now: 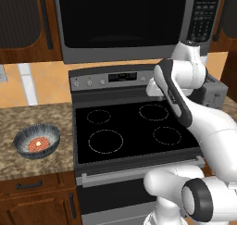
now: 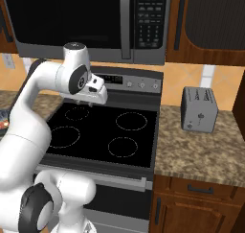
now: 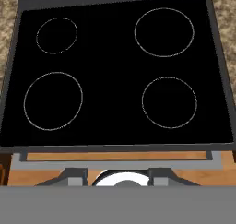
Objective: Open the microwave, place the bowl with waffle inside the microwave, then close the microwave door and turn it on.
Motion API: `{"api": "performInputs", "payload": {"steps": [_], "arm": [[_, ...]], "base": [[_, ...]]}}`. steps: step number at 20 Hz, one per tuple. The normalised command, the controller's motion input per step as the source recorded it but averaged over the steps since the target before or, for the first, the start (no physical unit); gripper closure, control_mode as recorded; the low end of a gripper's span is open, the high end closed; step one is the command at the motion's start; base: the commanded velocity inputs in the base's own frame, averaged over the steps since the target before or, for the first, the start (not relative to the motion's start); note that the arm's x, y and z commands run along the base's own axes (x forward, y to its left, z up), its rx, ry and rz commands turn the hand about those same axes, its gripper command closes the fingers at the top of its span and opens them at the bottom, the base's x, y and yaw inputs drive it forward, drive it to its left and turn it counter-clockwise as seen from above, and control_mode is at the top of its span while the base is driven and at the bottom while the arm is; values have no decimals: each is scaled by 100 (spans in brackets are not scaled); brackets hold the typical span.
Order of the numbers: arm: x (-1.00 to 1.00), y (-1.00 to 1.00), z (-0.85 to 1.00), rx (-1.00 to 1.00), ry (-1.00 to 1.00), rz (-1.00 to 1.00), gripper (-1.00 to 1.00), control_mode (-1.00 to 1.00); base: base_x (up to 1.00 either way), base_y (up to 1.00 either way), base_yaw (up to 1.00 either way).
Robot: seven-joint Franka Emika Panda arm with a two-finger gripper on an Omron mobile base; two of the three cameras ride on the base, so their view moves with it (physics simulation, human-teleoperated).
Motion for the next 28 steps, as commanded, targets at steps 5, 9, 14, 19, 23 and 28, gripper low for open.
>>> {"api": "performInputs", "payload": {"steps": [5, 9, 14, 19, 23, 28], "arm": [[-44, -22, 54, 0, -42, 2, -100, -100], [-28, -44, 86, 0, -77, 0, -100, -100], [18, -22, 7, 0, -7, 0, -100, -100], [73, -31, 73, 0, -45, 0, -100, -100], [81, -28, 90, 0, -37, 0, -100, -100], [72, -19, 87, 0, -27, -5, -100, -100]], "base": [[0, 0, 0], [0, 0, 0], [0, 0, 0], [0, 0, 0], [0, 0, 0], [0, 0, 0]]}}
